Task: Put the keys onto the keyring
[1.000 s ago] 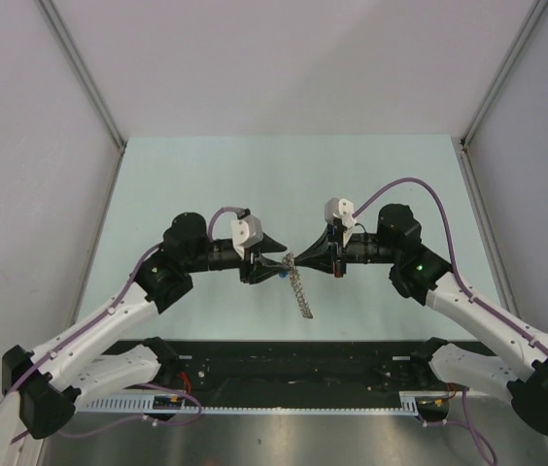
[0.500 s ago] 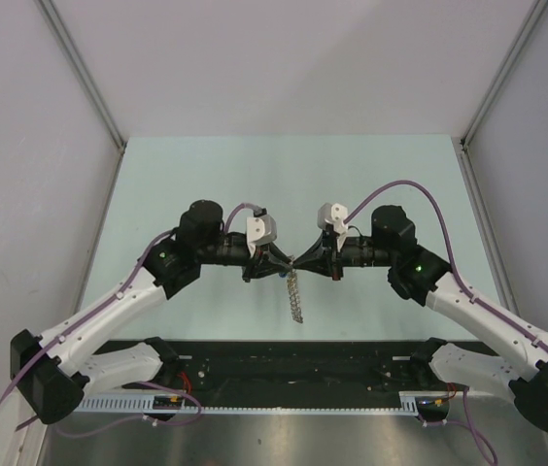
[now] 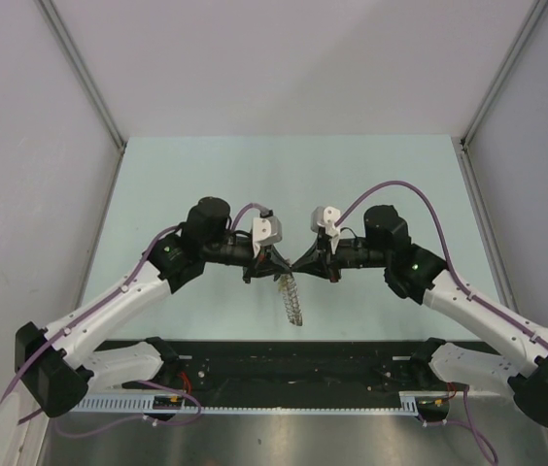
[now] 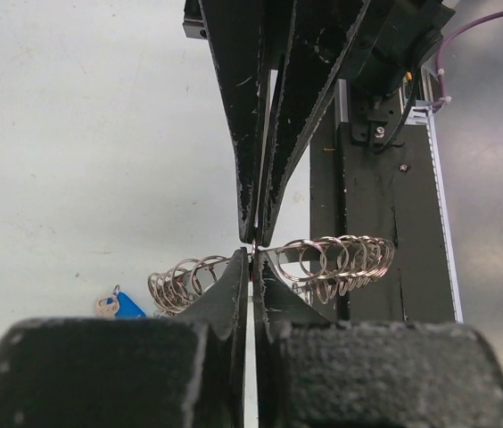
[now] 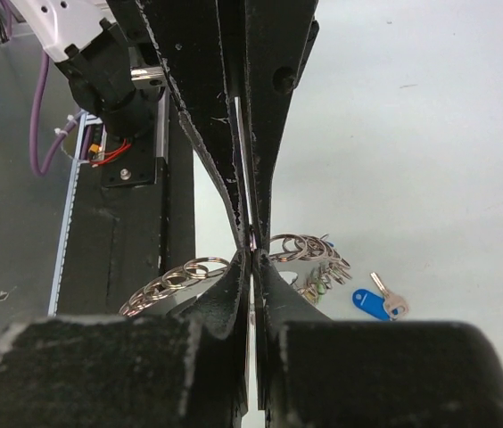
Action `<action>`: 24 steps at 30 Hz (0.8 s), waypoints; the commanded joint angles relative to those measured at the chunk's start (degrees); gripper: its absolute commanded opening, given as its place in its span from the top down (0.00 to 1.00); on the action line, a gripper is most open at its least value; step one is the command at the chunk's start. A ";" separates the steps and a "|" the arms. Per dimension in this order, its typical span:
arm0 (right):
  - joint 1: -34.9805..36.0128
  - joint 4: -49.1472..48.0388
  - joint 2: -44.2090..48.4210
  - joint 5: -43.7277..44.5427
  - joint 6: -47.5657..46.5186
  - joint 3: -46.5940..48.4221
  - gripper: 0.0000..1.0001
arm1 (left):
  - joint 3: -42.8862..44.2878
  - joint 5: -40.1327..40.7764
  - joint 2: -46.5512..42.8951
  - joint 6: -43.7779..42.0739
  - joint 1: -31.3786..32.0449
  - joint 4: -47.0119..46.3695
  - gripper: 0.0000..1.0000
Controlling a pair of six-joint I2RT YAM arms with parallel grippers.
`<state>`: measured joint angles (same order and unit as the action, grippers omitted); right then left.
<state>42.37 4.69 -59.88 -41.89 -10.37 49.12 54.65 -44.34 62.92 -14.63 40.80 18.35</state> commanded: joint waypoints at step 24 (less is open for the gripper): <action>-5.28 -6.88 -18.94 19.56 11.87 3.87 0.41 | -17.03 16.82 -24.76 12.53 -23.13 -10.09 1.00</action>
<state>37.21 0.08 -73.23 -25.74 0.08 51.16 39.40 -31.55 42.19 -3.18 19.75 11.62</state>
